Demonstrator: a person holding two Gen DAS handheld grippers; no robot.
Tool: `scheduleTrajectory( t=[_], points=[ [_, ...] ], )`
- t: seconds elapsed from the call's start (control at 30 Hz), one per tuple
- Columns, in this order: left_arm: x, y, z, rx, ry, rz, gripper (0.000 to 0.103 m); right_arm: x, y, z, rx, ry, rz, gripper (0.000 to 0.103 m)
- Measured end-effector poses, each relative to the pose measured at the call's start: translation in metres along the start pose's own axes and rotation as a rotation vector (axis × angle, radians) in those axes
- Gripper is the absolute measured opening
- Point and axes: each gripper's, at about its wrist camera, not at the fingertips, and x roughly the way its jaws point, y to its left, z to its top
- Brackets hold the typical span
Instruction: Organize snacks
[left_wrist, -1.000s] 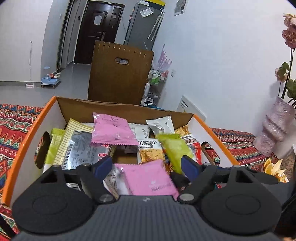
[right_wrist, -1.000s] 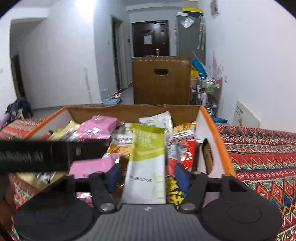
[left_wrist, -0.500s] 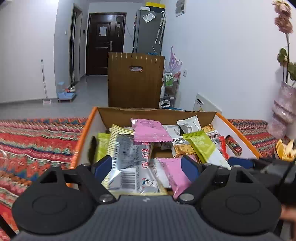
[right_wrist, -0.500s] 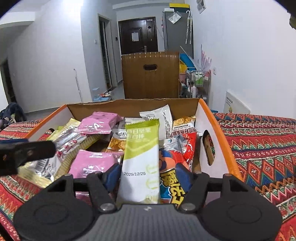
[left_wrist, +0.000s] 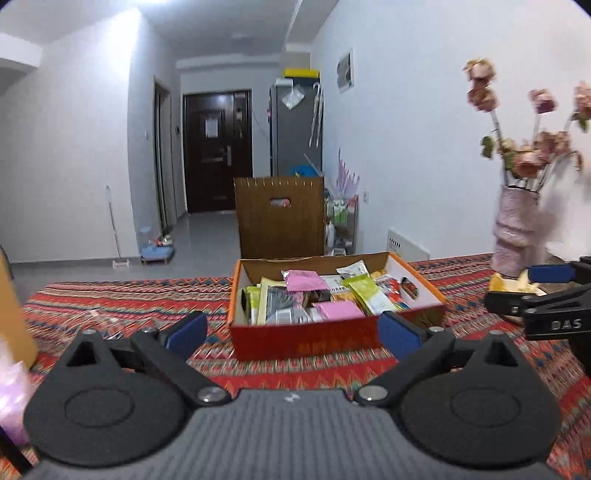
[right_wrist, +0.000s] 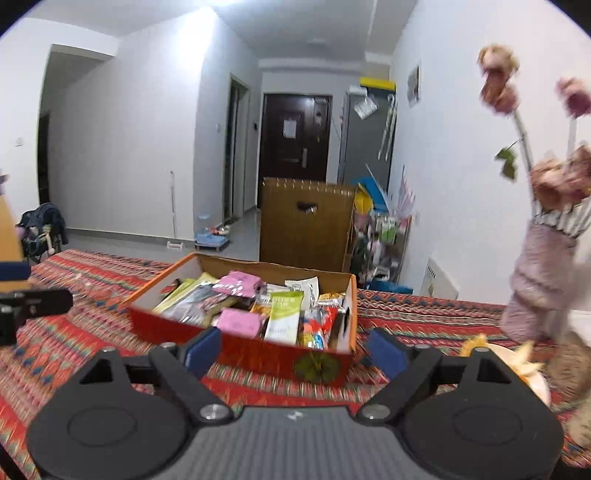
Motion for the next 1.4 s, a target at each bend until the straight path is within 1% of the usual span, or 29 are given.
scheduleTrajectory(
  t=[0.1, 0.17, 0.23, 0.33, 0.4, 0.47, 0.53, 0.6, 0.7, 0.73, 0.8, 0.87, 0.93, 1.07, 1.17, 1.3, 1.4],
  points=[
    [-0.058, -0.007, -0.022, -0.006, -0.018, -0.013, 0.103, -0.058, 0.004, -0.024, 0.001, -0.040, -0.005, 0.090],
    [-0.095, -0.013, -0.039, -0.010, -0.037, -0.009, 0.103, -0.098, 0.007, -0.045, 0.024, -0.062, -0.004, 0.092],
    [-0.128, -0.022, -0.063, -0.002, -0.060, -0.007, 0.103, -0.130, 0.009, -0.067, 0.045, -0.080, 0.007, 0.095],
    [-0.174, -0.035, -0.099, 0.012, -0.079, 0.006, 0.103, -0.174, 0.013, -0.104, 0.087, -0.073, 0.034, 0.095],
    [-0.199, -0.042, -0.120, -0.003, -0.077, 0.007, 0.103, -0.196, 0.019, -0.127, 0.108, -0.069, 0.035, 0.095],
    [-0.220, -0.046, -0.138, -0.026, -0.064, 0.008, 0.103, -0.220, 0.024, -0.147, 0.120, -0.074, 0.007, 0.095],
    [-0.242, -0.052, -0.154, -0.048, -0.055, 0.025, 0.103, -0.242, 0.031, -0.167, 0.135, -0.073, -0.013, 0.095],
    [-0.262, -0.055, -0.168, -0.061, -0.052, 0.022, 0.103, -0.263, 0.036, -0.184, 0.150, -0.077, -0.009, 0.095],
    [-0.290, -0.052, -0.189, -0.074, -0.051, 0.025, 0.103, -0.294, 0.050, -0.206, 0.130, -0.094, -0.008, 0.095],
    [-0.297, -0.052, -0.196, -0.070, -0.052, 0.036, 0.103, -0.301, 0.054, -0.211, 0.128, -0.100, -0.003, 0.095],
    [-0.303, -0.052, -0.204, -0.043, -0.042, 0.084, 0.103, -0.311, 0.062, -0.221, 0.117, -0.121, 0.032, 0.095],
    [-0.304, -0.053, -0.206, -0.018, -0.054, 0.102, 0.103, -0.317, 0.066, -0.227, 0.119, -0.119, 0.017, 0.095],
    [-0.305, -0.053, -0.206, -0.027, -0.069, 0.101, 0.103, -0.324, 0.071, -0.232, 0.110, -0.128, 0.001, 0.095],
    [-0.300, -0.054, -0.204, -0.053, -0.054, 0.080, 0.103, -0.332, 0.081, -0.243, 0.096, -0.140, 0.005, 0.095],
    [-0.297, -0.057, -0.203, -0.048, -0.058, 0.070, 0.103, -0.326, 0.080, -0.243, 0.109, -0.113, 0.030, 0.095],
    [-0.298, -0.057, -0.204, -0.048, -0.063, 0.064, 0.103, -0.321, 0.079, -0.245, 0.124, -0.082, 0.038, 0.095],
    [-0.300, -0.056, -0.203, -0.050, -0.070, 0.065, 0.103, -0.321, 0.081, -0.247, 0.126, -0.077, 0.041, 0.095]
  ],
)
